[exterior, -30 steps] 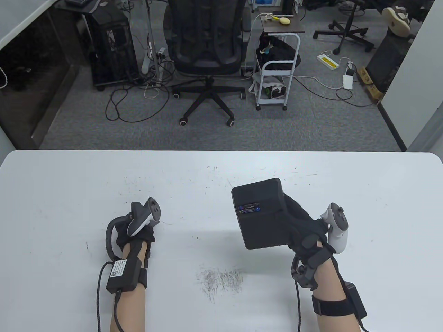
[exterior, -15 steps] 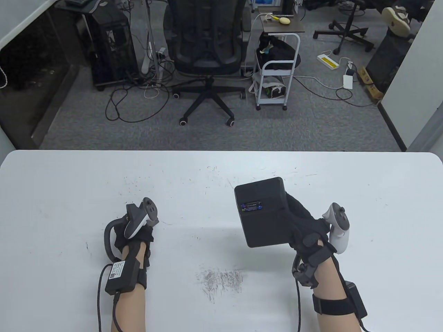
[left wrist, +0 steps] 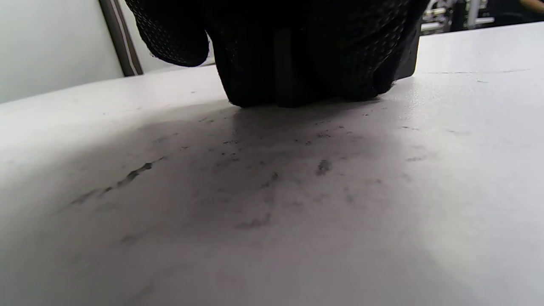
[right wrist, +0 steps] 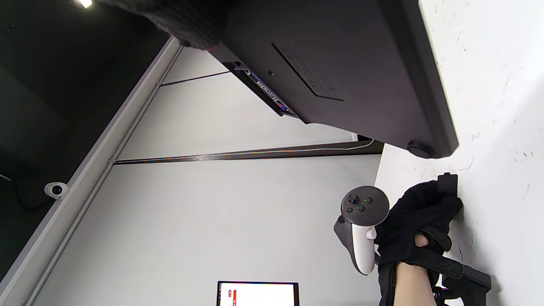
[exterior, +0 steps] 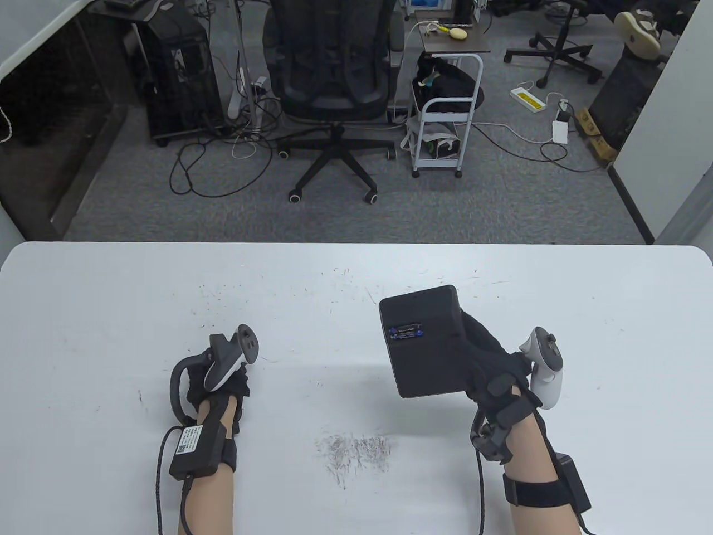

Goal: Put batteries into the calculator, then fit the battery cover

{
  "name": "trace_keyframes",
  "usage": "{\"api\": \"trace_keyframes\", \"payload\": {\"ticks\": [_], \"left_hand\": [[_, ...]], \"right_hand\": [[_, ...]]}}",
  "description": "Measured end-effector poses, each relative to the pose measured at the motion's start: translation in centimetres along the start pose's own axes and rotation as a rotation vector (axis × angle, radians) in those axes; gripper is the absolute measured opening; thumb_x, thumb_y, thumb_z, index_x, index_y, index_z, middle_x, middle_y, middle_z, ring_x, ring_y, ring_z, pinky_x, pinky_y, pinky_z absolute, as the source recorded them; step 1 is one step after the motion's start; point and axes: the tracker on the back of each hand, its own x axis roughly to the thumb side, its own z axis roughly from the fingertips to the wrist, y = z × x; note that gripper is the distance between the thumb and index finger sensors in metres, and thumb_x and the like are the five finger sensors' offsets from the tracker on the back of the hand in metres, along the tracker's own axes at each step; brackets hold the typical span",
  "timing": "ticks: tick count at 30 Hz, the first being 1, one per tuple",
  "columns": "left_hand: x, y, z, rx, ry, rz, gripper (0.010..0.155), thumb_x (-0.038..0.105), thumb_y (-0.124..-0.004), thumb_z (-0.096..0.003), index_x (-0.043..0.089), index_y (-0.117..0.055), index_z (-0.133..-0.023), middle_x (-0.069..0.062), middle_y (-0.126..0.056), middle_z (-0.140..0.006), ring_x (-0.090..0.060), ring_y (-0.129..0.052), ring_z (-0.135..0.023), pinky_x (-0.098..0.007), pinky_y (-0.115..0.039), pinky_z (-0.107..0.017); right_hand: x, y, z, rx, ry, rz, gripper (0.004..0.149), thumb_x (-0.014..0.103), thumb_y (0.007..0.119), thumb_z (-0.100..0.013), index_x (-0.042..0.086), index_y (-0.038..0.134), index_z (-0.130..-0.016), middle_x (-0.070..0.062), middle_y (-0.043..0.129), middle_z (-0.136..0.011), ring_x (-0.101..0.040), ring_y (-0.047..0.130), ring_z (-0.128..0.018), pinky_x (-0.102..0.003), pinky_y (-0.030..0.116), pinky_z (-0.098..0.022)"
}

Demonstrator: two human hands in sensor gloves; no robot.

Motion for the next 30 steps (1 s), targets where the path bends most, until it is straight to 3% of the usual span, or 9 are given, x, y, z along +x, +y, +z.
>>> {"api": "trace_keyframes", "payload": {"ticks": [7,20,30], "left_hand": [[1.0,2.2,1.3,0.040,-0.076,0.095,0.043,0.043,-0.083,-0.0484,0.040,-0.082,-0.092,0.010,-0.093,-0.087,-0.011,-0.097,-0.080,-0.049,-0.073,-0.074],[5.7,11.3,8.1,0.268,-0.353,0.309,0.044,0.046,-0.081,-0.0495,0.043,-0.082,-0.093,0.013,-0.094,-0.088,-0.010,-0.100,-0.079,-0.044,-0.073,-0.075],[7.5,14.1,12.7,0.403,-0.522,0.535,0.047,0.047,-0.085,-0.0472,0.037,-0.085,-0.093,0.011,-0.099,-0.082,-0.008,-0.104,-0.070,-0.044,-0.078,-0.071]], "right_hand": [[0.1,-0.2,0.1,-0.005,-0.005,-0.002,0.062,0.032,0.081,-0.053,0.020,0.055,-0.107,-0.015,0.066,-0.108,-0.044,0.081,-0.089,-0.055,0.078,-0.057],[0.2,-0.5,0.3,-0.011,-0.016,0.013,0.062,0.032,0.081,-0.053,0.020,0.055,-0.107,-0.015,0.066,-0.108,-0.044,0.081,-0.089,-0.055,0.078,-0.057],[0.1,-0.6,0.3,-0.021,-0.009,0.041,0.062,0.032,0.081,-0.053,0.020,0.055,-0.107,-0.015,0.066,-0.108,-0.044,0.081,-0.089,-0.055,0.078,-0.057]]}}
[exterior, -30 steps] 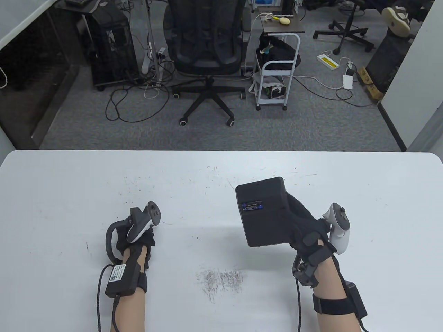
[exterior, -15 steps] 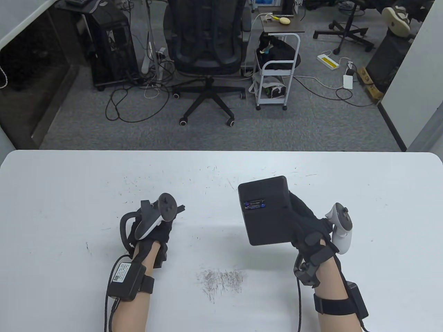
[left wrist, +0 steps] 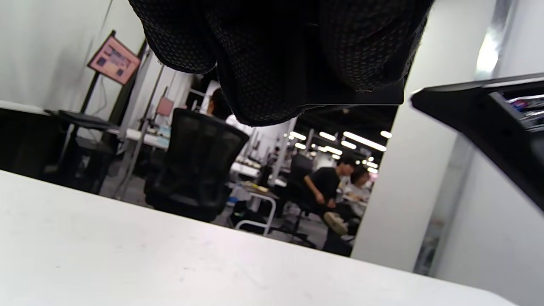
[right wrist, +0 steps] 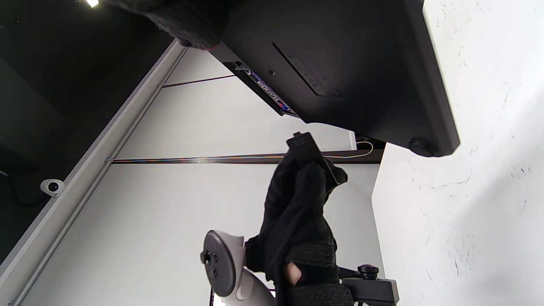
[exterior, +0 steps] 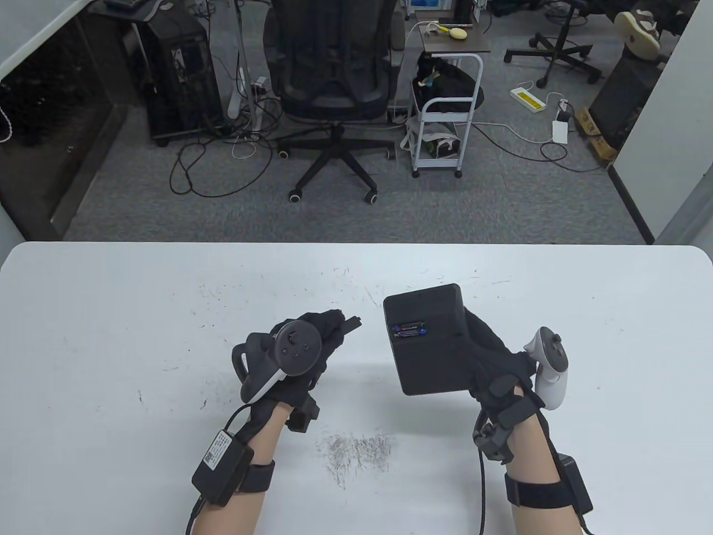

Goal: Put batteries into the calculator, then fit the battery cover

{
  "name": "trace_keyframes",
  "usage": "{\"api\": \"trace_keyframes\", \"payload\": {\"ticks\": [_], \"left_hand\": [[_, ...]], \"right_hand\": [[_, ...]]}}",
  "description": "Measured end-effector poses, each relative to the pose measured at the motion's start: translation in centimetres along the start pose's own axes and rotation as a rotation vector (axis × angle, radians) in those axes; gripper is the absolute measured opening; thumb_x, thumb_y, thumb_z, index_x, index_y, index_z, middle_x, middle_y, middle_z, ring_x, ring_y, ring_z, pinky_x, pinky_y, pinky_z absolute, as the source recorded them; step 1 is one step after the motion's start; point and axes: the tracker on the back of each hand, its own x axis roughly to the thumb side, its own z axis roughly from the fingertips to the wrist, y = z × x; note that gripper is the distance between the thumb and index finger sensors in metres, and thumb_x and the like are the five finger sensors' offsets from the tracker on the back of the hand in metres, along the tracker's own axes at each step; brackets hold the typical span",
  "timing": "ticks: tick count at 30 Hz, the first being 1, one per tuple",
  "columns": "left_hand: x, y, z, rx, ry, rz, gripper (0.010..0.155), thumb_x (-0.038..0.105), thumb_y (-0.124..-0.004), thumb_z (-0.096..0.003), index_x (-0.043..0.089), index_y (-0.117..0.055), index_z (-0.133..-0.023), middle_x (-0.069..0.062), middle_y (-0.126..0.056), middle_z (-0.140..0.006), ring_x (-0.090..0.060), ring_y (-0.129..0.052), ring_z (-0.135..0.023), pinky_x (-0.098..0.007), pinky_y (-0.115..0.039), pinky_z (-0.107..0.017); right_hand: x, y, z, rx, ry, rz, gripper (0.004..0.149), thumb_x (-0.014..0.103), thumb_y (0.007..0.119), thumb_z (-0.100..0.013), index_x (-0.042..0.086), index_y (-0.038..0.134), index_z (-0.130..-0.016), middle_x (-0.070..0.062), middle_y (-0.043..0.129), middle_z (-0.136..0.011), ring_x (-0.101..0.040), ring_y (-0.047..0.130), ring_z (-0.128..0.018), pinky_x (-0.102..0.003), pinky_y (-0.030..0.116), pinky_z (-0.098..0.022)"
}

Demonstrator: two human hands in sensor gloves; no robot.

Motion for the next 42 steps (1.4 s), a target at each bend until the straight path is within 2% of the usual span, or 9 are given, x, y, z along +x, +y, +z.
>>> {"api": "trace_keyframes", "payload": {"ticks": [8,12,16,27,42], "left_hand": [[2.2,-0.6,1.4,0.021,-0.074,0.234,0.050,0.049,-0.087,-0.0462,0.034,-0.083,-0.093,0.010,-0.101,-0.079,-0.007,-0.105,-0.066,-0.043,-0.081,-0.069],[2.5,-1.3,2.0,0.038,-0.099,0.319,0.051,0.049,-0.087,-0.0461,0.032,-0.082,-0.094,0.010,-0.101,-0.079,-0.007,-0.106,-0.064,-0.042,-0.081,-0.069],[2.5,-1.2,2.7,0.052,-0.127,0.383,0.051,0.049,-0.087,-0.0460,0.032,-0.082,-0.094,0.009,-0.101,-0.078,-0.007,-0.106,-0.063,-0.042,-0.081,-0.068],[1.6,-1.7,3.1,0.023,-0.147,0.476,0.048,0.049,-0.087,-0.0467,0.034,-0.085,-0.093,0.009,-0.102,-0.078,-0.007,-0.105,-0.062,-0.043,-0.081,-0.068],[1.3,-1.4,3.3,0.027,-0.124,0.451,0.048,0.049,-0.087,-0.0471,0.034,-0.085,-0.092,0.010,-0.101,-0.078,-0.007,-0.104,-0.062,-0.044,-0.080,-0.068]], "right_hand": [[-0.1,0.4,-0.1,0.007,0.009,0.054,0.062,0.031,0.082,-0.053,0.019,0.055,-0.107,-0.015,0.066,-0.108,-0.045,0.081,-0.089,-0.055,0.077,-0.057],[0.2,0.8,-0.2,0.024,0.000,0.093,0.062,0.031,0.082,-0.053,0.020,0.055,-0.107,-0.015,0.066,-0.108,-0.045,0.080,-0.090,-0.056,0.077,-0.057],[0.4,1.2,-0.2,0.024,0.005,0.140,0.062,0.031,0.082,-0.053,0.020,0.055,-0.107,-0.015,0.067,-0.108,-0.045,0.081,-0.090,-0.056,0.077,-0.057],[0.2,2.4,-0.6,0.033,0.023,0.237,0.061,0.031,0.082,-0.053,0.019,0.056,-0.107,-0.016,0.067,-0.108,-0.045,0.081,-0.089,-0.056,0.077,-0.057],[0.9,4.5,-0.6,0.044,0.003,0.344,0.061,0.031,0.082,-0.052,0.019,0.056,-0.107,-0.016,0.067,-0.107,-0.045,0.081,-0.089,-0.056,0.077,-0.057]]}}
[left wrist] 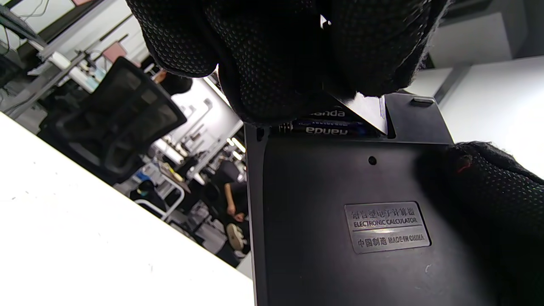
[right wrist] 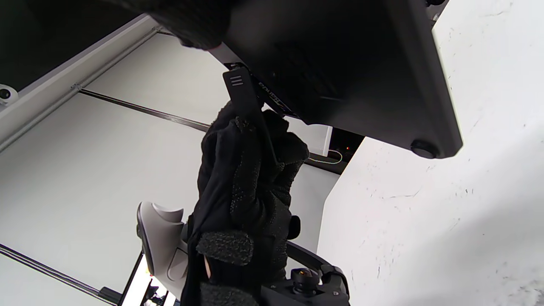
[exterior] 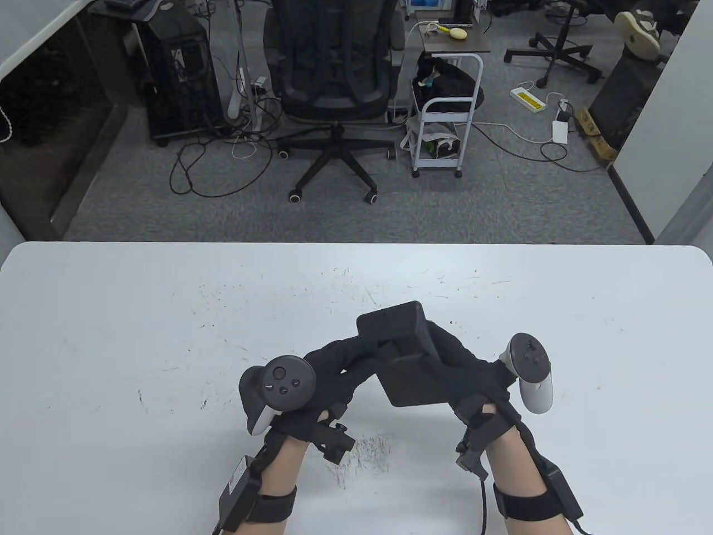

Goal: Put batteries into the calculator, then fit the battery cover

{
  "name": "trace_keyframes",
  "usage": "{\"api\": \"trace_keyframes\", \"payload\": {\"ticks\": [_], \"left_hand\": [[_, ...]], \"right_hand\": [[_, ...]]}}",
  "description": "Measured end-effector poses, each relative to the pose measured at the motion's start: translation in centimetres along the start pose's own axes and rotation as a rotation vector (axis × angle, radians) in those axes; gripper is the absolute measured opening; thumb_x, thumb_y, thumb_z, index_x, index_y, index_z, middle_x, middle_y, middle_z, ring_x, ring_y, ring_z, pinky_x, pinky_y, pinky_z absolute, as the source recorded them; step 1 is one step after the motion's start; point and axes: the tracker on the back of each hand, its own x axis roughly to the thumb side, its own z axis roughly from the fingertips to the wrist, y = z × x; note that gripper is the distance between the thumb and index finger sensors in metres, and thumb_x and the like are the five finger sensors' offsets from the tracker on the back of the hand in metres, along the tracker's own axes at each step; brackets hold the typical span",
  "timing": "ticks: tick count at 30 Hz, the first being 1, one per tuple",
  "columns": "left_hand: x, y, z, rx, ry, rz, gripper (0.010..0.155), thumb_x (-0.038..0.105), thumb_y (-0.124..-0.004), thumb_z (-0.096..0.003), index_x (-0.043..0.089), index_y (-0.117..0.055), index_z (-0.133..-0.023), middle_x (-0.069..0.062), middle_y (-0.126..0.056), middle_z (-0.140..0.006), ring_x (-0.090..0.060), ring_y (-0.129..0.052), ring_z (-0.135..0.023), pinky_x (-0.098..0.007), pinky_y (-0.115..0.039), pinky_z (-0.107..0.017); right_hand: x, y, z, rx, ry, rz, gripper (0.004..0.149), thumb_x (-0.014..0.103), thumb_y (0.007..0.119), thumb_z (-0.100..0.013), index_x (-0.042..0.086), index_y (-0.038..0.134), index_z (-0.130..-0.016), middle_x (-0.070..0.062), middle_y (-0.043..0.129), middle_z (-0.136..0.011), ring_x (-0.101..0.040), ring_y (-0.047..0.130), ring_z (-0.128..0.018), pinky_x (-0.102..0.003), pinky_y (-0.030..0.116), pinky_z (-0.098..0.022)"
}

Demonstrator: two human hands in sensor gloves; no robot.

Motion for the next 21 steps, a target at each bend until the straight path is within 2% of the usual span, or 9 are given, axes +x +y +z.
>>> {"api": "trace_keyframes", "payload": {"ticks": [6,21], "left_hand": [[0.2,-0.1,0.2,0.010,0.020,-0.015,0.047,0.049,-0.087,-0.0472,0.034,-0.085,-0.092,0.010,-0.101,-0.078,-0.007,-0.105,-0.062,-0.044,-0.080,-0.068],[0.7,-0.2,1.0,0.126,0.038,-0.018,0.051,0.050,-0.087,-0.0471,0.034,-0.080,-0.095,0.011,-0.097,-0.083,-0.010,-0.102,-0.068,-0.046,-0.077,-0.070]], "right_hand": [[0.5,0.4,0.3,-0.026,-0.002,0.051,0.061,0.031,0.082,-0.052,0.019,0.056,-0.107,-0.015,0.067,-0.107,-0.045,0.081,-0.089,-0.056,0.077,-0.057],[2.0,2.0,0.9,-0.081,-0.055,0.171,0.062,0.031,0.082,-0.052,0.020,0.055,-0.107,-0.015,0.068,-0.107,-0.045,0.081,-0.089,-0.055,0.077,-0.057]]}}
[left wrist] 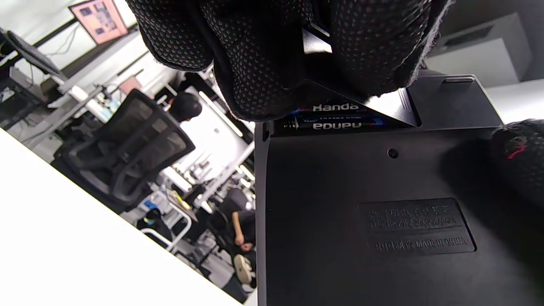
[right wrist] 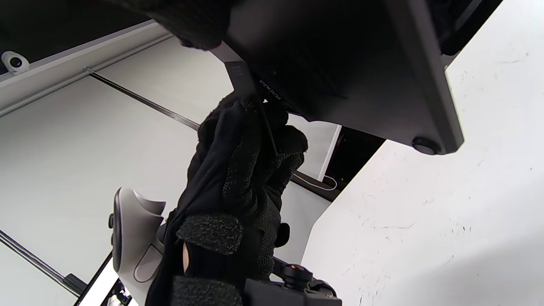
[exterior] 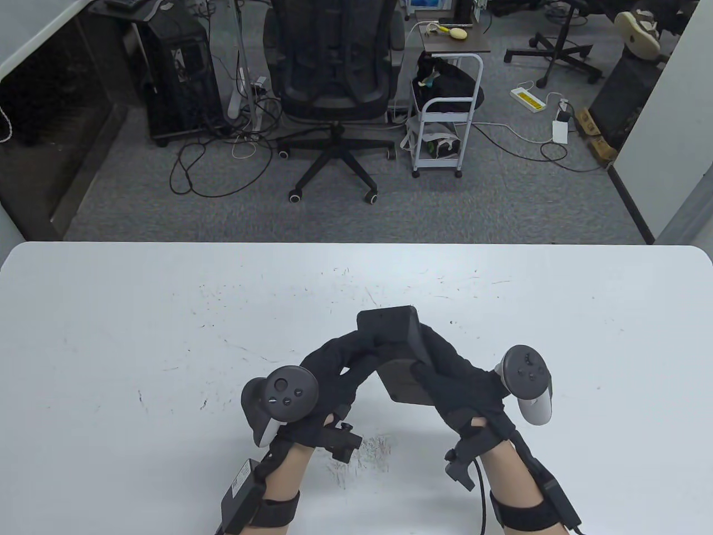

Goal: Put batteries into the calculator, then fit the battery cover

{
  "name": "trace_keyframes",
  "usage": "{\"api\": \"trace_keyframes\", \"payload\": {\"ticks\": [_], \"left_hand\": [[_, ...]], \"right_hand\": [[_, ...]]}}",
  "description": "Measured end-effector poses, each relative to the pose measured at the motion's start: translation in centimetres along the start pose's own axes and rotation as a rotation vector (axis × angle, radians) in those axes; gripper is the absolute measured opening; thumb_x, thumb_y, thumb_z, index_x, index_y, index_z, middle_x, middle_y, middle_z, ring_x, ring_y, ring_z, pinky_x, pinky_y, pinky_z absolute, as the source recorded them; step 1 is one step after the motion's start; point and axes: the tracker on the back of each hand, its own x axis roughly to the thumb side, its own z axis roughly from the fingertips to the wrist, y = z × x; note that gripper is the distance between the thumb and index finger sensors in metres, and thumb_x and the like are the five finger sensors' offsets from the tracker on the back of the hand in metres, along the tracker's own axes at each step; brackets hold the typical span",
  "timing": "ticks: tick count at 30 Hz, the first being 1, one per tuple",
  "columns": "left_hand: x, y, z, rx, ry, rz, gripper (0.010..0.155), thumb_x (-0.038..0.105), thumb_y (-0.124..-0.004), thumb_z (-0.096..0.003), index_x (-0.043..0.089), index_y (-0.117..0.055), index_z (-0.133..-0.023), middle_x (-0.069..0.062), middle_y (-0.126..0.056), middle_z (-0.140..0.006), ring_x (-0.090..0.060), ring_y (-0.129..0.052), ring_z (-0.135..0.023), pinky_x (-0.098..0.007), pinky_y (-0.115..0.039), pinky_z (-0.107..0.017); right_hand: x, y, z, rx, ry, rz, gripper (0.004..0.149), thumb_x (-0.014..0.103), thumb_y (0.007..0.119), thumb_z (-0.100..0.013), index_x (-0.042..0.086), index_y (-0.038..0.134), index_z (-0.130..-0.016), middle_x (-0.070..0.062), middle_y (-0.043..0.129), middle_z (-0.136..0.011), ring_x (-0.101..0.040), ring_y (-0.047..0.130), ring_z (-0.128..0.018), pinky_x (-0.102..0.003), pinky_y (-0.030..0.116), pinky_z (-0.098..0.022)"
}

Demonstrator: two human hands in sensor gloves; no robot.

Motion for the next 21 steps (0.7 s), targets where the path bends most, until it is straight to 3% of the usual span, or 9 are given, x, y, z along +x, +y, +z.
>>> {"api": "trace_keyframes", "payload": {"ticks": [7,21], "left_hand": [[0.5,0.2,0.6,0.127,-0.020,-0.074,0.061,0.054,-0.086,-0.0456,0.033,-0.073,-0.101,0.010,-0.093,-0.087,-0.011,-0.101,-0.073,-0.046,-0.077,-0.071],[0.5,-0.2,0.8,0.132,0.007,-0.021,0.078,0.058,-0.081,-0.0470,0.024,-0.053,-0.111,0.002,-0.077,-0.099,-0.014,-0.095,-0.080,-0.049,-0.075,-0.073]], "right_hand": [[0.8,0.5,0.3,-0.016,-0.042,0.007,0.062,0.031,0.082,-0.052,0.020,0.055,-0.107,-0.014,0.068,-0.107,-0.045,0.080,-0.089,-0.055,0.077,-0.057],[1.2,0.6,0.6,-0.030,-0.077,0.009,0.062,0.031,0.082,-0.052,0.020,0.055,-0.107,-0.014,0.068,-0.107,-0.045,0.080,-0.089,-0.055,0.077,-0.057]]}}
